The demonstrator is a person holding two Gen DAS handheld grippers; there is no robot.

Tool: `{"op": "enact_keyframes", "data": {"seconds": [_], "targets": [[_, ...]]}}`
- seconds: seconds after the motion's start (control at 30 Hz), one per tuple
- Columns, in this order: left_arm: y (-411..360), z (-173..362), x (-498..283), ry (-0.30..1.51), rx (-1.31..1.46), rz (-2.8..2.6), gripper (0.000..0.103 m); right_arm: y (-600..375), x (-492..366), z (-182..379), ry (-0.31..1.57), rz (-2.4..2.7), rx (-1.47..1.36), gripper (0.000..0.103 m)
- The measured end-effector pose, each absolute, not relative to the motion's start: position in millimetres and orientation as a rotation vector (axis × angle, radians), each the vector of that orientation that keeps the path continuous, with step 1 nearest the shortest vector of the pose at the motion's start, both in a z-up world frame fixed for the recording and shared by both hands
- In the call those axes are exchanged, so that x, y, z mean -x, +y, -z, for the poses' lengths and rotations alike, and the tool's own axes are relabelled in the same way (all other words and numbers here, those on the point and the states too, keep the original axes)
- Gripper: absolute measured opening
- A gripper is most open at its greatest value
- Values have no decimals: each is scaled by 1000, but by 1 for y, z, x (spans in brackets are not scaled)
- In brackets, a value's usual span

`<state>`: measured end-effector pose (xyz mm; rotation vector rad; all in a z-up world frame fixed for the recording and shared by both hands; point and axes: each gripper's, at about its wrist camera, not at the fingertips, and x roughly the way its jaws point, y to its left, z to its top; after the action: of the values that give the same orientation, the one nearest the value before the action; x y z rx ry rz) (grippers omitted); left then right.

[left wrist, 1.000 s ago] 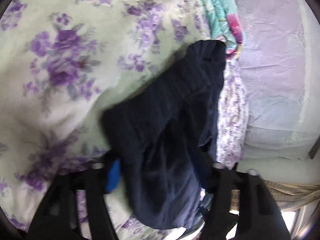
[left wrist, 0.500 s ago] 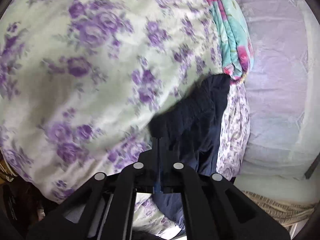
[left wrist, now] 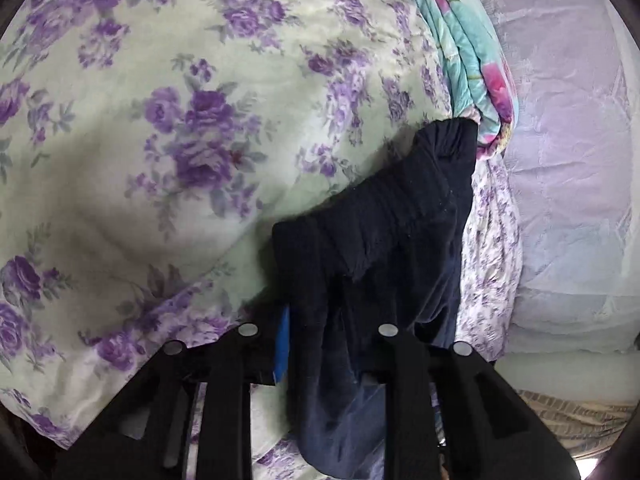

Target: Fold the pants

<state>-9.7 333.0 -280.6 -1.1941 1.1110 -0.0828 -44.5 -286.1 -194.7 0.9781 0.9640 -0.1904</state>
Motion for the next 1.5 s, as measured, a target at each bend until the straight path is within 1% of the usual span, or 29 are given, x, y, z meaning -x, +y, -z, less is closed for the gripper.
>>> {"op": "enact_keyframes", "data": {"seconds": [0.1,0.13,0.17,0.2,0.27,0.37,0.43,0.47,0.5,0.53,0.57,0.63,0.67,0.77,0.9,1.0,1.03,1.07,1.1,1.17,1.2,1.23,1.27,1.3,1.33,1.37,1.4,1.5], "targets": [[336,280,19,1080,1216,65,13,-304,32,209,950,226,-1039,51],[336,278,20,1076,1221,62,13,-309,28,212,927,240,-1065,47],[337,277,20,1074,1224,59,13,-311,24,212,905,244,-1065,36],[337,274,21,1070,1219,59,13,-314,19,207,889,266,-1015,4],[338,266,23,1063,1197,59,12,-313,9,194,871,264,-871,3],[341,263,26,1062,1176,66,12,-306,-8,198,955,274,-636,3],[344,275,26,1084,1206,54,13,-306,-10,212,1033,267,-568,6],[344,281,26,1095,1226,55,13,-305,-8,212,1041,255,-564,8],[345,285,27,1107,1239,57,15,-304,-2,207,1059,256,-572,15],[345,284,28,1118,1239,61,18,-301,6,200,1068,264,-573,27],[346,281,30,1135,1226,70,19,-297,16,189,1046,283,-546,31],[348,274,36,1160,1191,77,28,-279,36,167,994,275,-487,31],[350,270,41,1162,1180,85,30,-265,39,158,978,229,-469,31],[350,252,52,1120,1165,157,30,-213,27,150,982,59,-425,31],[317,229,31,1111,1067,358,30,-152,-8,173,1055,-103,-400,31],[287,238,8,1186,969,383,40,-141,-27,210,1147,-100,-412,32],[281,248,1,1222,937,365,41,-143,-30,218,1163,-104,-420,32],[277,262,-4,1262,912,338,39,-144,-28,217,1151,-114,-427,32],[277,271,-6,1267,933,341,33,-145,-28,214,1167,-126,-432,32],[283,273,-8,1281,989,342,34,-149,-27,201,1179,-142,-440,32],[286,269,-8,1294,1000,334,34,-153,-25,187,1142,-169,-442,34],[289,260,-7,1291,986,322,36,-159,-25,174,1097,-193,-418,35],[289,250,-8,1276,954,322,38,-165,-26,158,1055,-201,-365,39],[291,233,-11,1246,907,327,46,-170,-30,144,1013,-201,-295,49],[293,218,-15,1219,879,329,59,-175,-36,134,975,-216,-219,65],[296,205,-20,1192,855,325,65,-180,-44,129,957,-227,-141,70],[297,191,-29,1160,823,317,71,-182,-56,127,957,-224,-53,72],[300,165,-64,1112,765,293,72,-193,-86,132,998,-235,109,72]]}}
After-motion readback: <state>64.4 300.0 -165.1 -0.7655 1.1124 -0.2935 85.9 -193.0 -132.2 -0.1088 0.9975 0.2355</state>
